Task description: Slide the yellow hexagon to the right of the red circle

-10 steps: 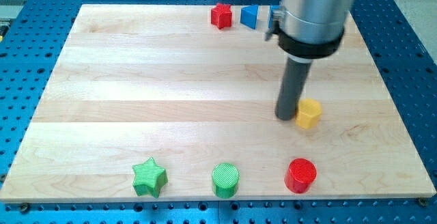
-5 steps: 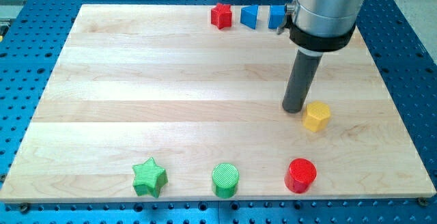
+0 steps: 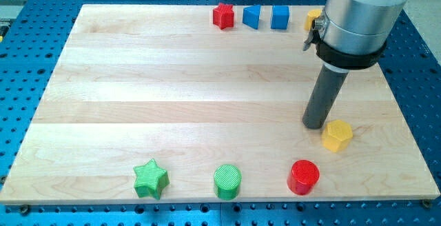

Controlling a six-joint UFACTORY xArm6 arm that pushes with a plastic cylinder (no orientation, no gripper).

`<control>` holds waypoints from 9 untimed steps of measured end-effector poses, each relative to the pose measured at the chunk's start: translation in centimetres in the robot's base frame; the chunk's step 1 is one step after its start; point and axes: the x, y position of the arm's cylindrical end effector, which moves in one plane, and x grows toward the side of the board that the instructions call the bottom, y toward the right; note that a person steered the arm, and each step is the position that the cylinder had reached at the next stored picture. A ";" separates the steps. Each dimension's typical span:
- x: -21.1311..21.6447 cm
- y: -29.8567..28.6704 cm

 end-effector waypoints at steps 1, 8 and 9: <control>0.1 2.8; 5.7 6.3; 3.0 6.3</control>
